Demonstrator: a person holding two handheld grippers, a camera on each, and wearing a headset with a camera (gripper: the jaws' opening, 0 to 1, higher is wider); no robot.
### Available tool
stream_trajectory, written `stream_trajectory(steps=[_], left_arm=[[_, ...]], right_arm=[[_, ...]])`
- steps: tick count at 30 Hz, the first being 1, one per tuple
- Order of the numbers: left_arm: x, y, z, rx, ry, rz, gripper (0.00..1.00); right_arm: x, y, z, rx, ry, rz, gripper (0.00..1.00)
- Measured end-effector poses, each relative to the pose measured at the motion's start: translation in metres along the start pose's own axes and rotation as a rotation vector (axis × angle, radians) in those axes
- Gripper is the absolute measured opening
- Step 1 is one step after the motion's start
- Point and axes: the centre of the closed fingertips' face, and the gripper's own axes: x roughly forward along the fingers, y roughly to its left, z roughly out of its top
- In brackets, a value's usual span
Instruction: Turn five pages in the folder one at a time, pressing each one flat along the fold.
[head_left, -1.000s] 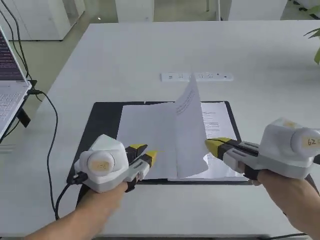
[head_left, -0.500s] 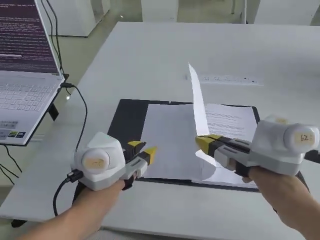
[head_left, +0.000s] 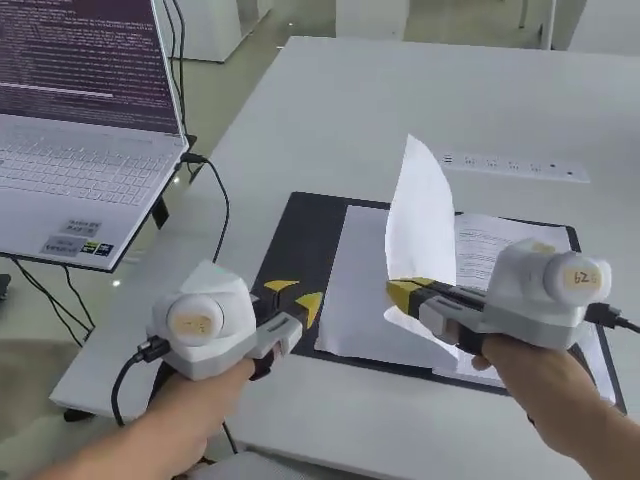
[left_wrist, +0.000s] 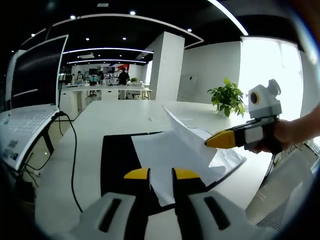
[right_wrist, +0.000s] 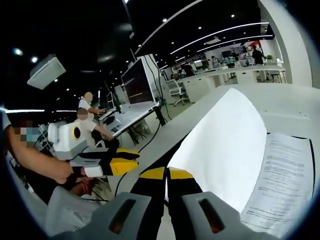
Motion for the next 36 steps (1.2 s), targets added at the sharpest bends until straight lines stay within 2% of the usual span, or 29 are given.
stream_trajectory(steps=[4, 9, 18, 27, 34, 36], left_arm=[[-0.007, 0.006, -0.008, -0.016, 0.009, 0.006, 0.15], [-0.014, 0.009, -0.016, -0.031, 0.022, 0.009, 0.15], [-0.018, 0.011, -0.029, -0.042, 0.05, 0.01, 0.15], [-0.017, 0.012, -0.035, -0.048, 0.066, 0.016, 0.15], [-0.011, 0.011, -0.039, -0.038, 0.08, 0.01, 0.14], [-0.007, 0.01, -0.04, -0.043, 0.082, 0.005, 0.14]], right_arm=[[0.02, 0.004, -0.013, 0.01, 0.042, 0.018, 0.0], [0.04, 0.007, -0.033, 0.011, 0.106, 0.032, 0.0], [0.064, -0.003, -0.064, 0.056, 0.182, 0.025, 0.0], [0.078, -0.009, -0.082, 0.11, 0.229, 0.026, 0.0], [0.076, -0.006, -0.081, 0.144, 0.206, 0.032, 0.0], [0.074, -0.004, -0.079, 0.159, 0.196, 0.038, 0.04]])
